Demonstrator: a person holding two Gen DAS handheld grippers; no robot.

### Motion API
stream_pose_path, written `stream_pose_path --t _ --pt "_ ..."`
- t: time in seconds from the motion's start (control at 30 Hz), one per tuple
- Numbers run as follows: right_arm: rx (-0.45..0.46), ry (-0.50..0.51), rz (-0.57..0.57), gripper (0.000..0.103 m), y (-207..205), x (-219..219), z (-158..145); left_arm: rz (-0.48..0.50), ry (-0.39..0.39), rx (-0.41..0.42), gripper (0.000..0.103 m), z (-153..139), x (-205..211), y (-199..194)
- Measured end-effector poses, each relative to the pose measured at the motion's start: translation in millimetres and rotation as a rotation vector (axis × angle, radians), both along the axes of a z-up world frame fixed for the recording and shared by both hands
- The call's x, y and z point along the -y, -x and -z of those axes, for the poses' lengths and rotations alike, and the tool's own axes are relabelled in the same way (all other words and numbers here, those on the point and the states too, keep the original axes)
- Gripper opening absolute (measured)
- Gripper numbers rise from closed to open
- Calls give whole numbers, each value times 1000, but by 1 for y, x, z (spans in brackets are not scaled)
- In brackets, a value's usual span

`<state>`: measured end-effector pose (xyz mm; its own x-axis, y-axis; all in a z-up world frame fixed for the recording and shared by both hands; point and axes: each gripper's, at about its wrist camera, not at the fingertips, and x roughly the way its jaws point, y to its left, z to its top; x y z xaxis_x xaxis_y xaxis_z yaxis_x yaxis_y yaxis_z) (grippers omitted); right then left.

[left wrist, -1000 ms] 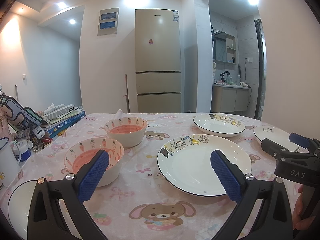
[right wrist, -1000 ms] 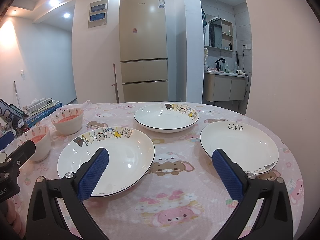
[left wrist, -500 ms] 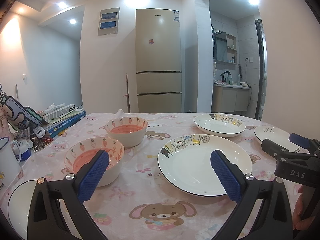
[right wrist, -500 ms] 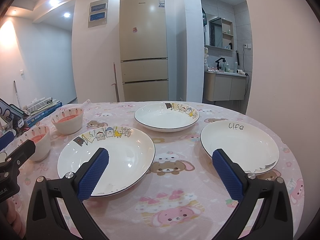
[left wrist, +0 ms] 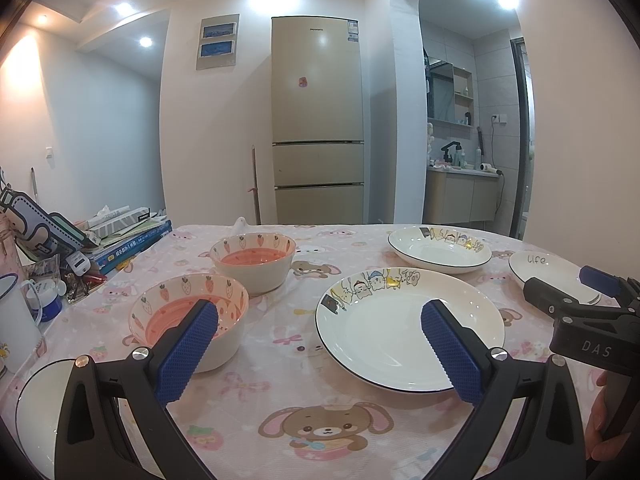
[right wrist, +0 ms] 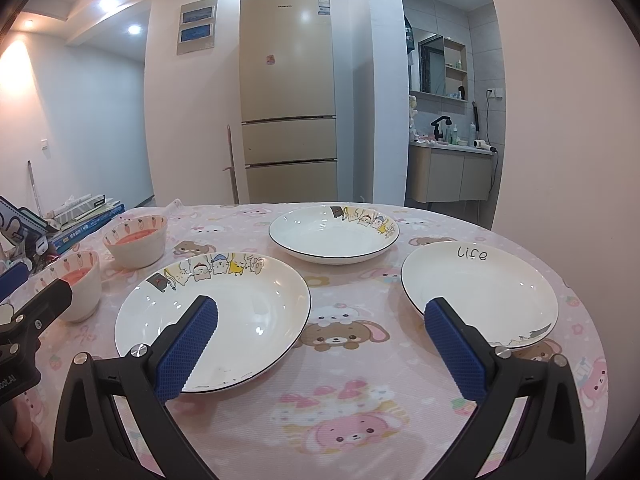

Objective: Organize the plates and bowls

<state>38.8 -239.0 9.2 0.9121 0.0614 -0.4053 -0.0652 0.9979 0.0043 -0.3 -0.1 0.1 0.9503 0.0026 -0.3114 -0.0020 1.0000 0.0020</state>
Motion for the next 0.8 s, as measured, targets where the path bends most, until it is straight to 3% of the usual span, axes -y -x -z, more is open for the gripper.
stream_pose_path --t 0.53,0.6,0.67,0.8 --pt "-8 -5 -4 103 0 0 1 -19 -3 3 103 6 -4 4" --pt "-15 -14 -17 103 1 1 -1 22 3 27 103 7 -3 6" --pt "-17 -33 -60 103 6 -1 -2 83 18 50 103 1 -5 19" --pt "-35 14 -117 103 22 -13 -15 78 -6 68 103 -21 -5 42"
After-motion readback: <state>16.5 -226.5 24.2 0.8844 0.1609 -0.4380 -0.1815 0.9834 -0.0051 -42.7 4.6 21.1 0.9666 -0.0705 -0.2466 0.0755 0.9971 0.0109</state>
